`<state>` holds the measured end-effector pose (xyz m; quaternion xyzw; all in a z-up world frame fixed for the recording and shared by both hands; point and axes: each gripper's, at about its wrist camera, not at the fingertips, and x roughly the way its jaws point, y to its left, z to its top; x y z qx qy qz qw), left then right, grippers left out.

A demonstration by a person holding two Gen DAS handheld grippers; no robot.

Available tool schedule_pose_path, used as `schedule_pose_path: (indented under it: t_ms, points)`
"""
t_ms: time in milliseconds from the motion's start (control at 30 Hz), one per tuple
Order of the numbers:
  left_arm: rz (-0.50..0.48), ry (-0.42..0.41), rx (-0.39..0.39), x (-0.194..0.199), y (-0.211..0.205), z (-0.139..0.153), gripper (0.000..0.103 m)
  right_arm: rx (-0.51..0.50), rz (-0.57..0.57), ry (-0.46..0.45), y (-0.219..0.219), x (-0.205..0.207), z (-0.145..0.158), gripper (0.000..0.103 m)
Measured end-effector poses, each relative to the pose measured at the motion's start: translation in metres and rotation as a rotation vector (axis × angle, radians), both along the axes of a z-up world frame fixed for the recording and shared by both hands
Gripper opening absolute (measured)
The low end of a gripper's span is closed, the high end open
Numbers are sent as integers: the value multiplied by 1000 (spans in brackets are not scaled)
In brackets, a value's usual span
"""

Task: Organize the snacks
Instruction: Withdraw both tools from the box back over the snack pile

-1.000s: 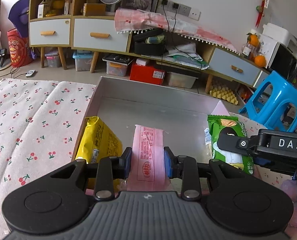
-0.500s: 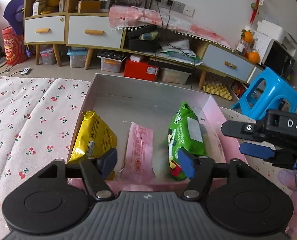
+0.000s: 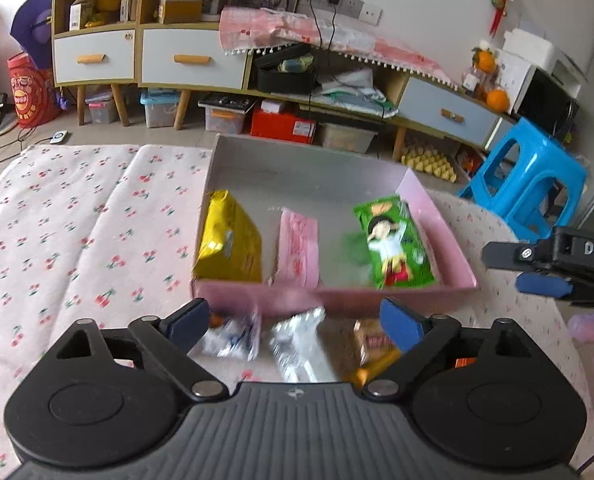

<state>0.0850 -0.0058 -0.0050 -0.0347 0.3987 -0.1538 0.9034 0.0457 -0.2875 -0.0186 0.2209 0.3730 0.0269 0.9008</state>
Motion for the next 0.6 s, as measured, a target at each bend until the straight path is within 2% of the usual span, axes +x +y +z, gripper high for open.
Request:
schedule_pose_path:
  t_ms: [200,333,400,600]
  points:
    - [-3,67,52,-13,7,-7,93,-68,23,47,2,-26,-5,89]
    - [56,119,59,-23,18,-7,93,-126,42,109,10,-41,-14,89]
    - [99,140,46,-30,21,-7,93,-115,43,140,12,-48,-18,89]
    - [183,105,12,-72,28,-13,94,-73,52,170,18,-68,-27,89]
